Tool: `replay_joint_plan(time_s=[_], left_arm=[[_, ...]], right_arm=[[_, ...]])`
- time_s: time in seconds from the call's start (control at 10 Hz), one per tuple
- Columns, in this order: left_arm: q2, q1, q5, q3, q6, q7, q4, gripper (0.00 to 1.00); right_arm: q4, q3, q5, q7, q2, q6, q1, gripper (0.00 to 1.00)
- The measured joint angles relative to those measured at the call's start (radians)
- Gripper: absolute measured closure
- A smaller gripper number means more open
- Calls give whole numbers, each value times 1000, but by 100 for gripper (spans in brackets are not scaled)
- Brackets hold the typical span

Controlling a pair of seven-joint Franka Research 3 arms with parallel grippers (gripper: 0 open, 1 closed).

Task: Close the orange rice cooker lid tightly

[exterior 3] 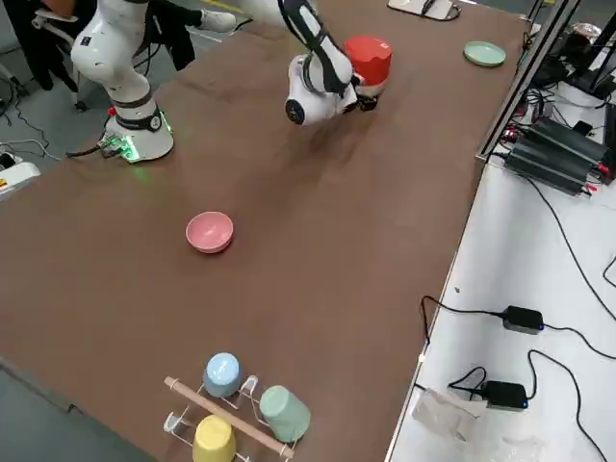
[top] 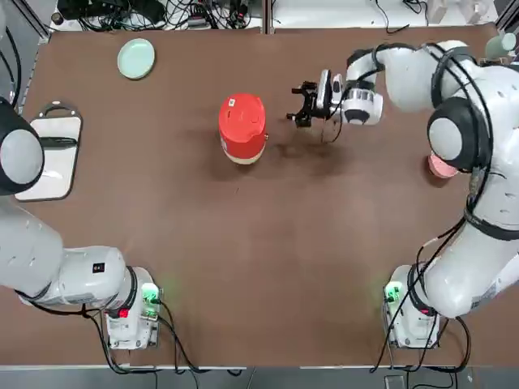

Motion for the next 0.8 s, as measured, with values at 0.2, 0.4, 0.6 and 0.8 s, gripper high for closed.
replay_joint_plan(time_s=[0.2, 0.4, 0.6, 0.8], left_arm=[[-4, 0, 0, 0, 0, 0, 0, 0], [-4, 0, 0, 1, 0, 0, 0, 0], [-4, 0, 0, 1, 0, 1, 0, 0], [-4, 1, 0, 2, -1, 2, -1, 0]], right_arm=[[60, -6, -349, 98, -47, 90, -78, 0], [108, -11, -633, 291, -78, 133, -133, 0], [136, -25, -893, 536, -85, 174, -149, 0], [181, -30, -1198, 910, -102, 180, -179, 0]])
